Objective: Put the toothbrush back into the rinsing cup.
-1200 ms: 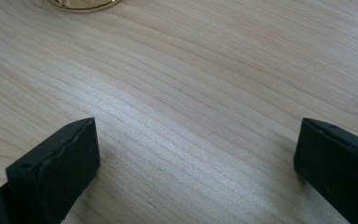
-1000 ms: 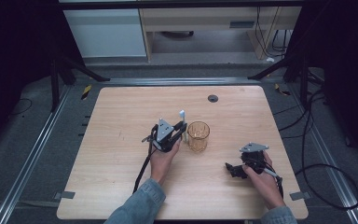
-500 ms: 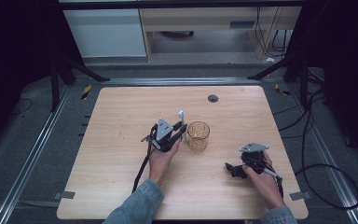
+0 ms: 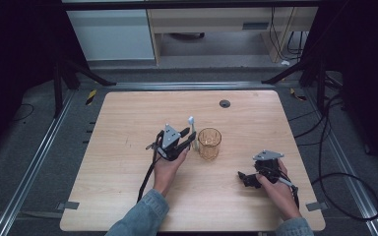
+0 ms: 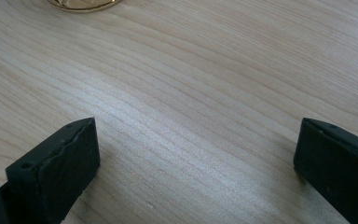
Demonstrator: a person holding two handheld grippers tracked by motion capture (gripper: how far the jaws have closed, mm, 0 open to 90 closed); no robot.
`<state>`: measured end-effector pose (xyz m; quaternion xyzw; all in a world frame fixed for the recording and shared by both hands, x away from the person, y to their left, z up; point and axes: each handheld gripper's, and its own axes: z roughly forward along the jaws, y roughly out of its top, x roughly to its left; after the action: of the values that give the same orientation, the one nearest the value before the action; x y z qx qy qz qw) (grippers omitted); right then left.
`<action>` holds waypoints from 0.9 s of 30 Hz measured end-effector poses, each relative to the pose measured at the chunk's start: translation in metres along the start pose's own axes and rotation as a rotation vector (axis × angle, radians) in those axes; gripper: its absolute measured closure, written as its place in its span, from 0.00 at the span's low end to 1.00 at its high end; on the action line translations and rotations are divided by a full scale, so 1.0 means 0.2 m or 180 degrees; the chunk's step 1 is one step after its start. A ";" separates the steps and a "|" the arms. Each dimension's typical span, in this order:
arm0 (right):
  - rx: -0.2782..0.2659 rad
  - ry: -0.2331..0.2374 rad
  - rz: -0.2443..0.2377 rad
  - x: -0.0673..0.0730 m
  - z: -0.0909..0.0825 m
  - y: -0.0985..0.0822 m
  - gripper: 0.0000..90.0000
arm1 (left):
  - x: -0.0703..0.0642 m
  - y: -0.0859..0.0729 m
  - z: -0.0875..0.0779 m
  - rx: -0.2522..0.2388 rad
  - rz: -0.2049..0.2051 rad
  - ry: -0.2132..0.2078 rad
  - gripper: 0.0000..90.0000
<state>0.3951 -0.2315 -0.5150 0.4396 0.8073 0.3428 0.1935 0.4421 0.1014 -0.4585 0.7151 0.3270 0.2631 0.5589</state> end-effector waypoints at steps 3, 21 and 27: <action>0.0001 0.0000 0.0001 0.00 0.00 0.00 0.01 | 0.00 0.01 -0.01 0.0029 0.0014 -0.0015 0.71; 0.0000 -0.0001 0.0002 0.00 0.00 0.00 0.01 | 0.02 0.04 -0.07 0.0160 0.0074 -0.0054 0.56; 0.0001 0.0000 0.0003 0.00 0.00 0.00 0.01 | 0.03 0.05 -0.09 0.0192 0.0039 -0.0051 0.49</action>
<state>0.3950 -0.2315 -0.5150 0.4400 0.8072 0.3428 0.1932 0.4349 0.1159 -0.4452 0.7358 0.3260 0.2508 0.5381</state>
